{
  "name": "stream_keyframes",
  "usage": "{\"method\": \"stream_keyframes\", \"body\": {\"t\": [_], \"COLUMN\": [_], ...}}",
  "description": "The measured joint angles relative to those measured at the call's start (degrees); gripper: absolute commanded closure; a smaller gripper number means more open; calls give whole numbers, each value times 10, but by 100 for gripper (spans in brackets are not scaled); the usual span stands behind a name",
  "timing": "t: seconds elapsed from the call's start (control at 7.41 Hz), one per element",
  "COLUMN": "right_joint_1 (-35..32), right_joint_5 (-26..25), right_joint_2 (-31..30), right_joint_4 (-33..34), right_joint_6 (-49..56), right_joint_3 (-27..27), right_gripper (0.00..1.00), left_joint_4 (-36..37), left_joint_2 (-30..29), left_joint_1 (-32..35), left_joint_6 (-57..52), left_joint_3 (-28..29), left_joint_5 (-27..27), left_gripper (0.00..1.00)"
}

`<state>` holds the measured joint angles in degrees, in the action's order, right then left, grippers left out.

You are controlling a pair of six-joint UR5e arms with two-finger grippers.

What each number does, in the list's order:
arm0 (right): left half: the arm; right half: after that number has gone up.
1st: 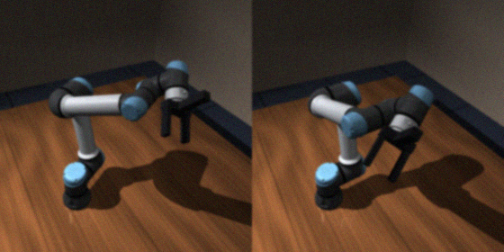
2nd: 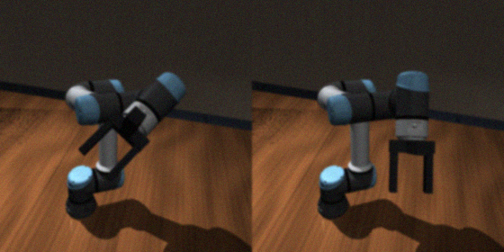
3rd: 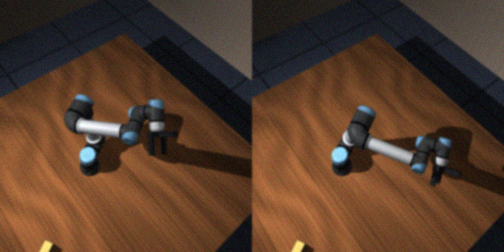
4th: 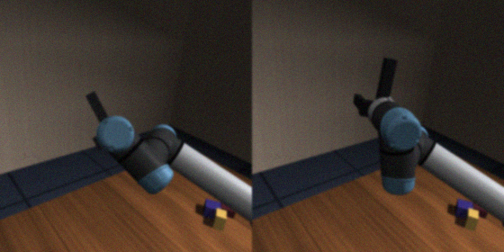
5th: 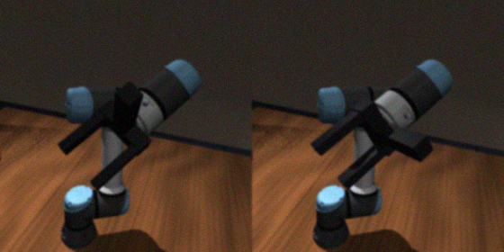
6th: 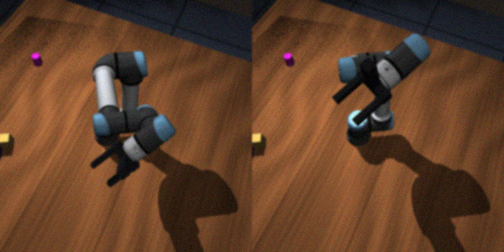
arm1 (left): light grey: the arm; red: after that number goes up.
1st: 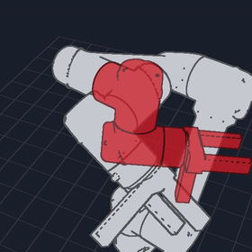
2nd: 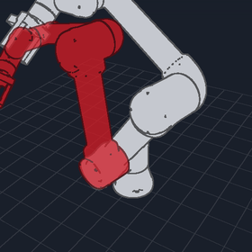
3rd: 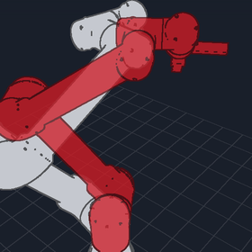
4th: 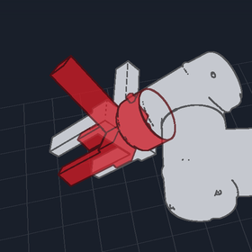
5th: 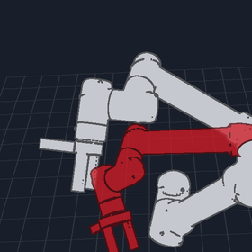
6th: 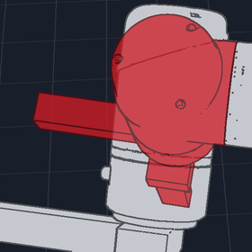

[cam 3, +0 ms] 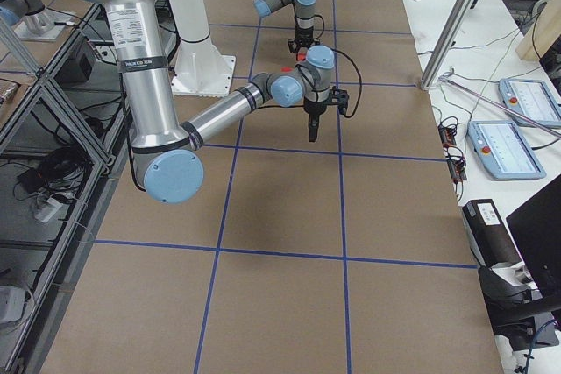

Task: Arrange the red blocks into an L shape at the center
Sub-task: 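Lower the cube beside the far cube of the pair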

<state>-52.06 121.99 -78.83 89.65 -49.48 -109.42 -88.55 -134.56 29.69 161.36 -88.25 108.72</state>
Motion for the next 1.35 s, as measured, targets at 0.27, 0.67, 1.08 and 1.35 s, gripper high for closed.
{"method": "stream_keyframes", "body": {"t": [0.27,0.67,1.08,1.35], "right_joint_1": [0,0,0,0], "right_joint_5": [0,0,0,1], "right_joint_2": [0,-1,-1,-1], "right_joint_4": [0,0,0,0], "right_joint_6": [-1,-5,-5,-5], "right_joint_3": [0,-1,-1,-2], "right_gripper": [1,1,1,1], "left_joint_4": [-1,-8,-11,-10], "left_joint_2": [-3,-13,-13,-14], "left_joint_1": [-7,-12,-14,-18], "left_joint_6": [12,13,8,8], "left_joint_3": [3,18,23,24], "left_joint_5": [0,0,0,0], "left_gripper": [100,100,100,100]}}
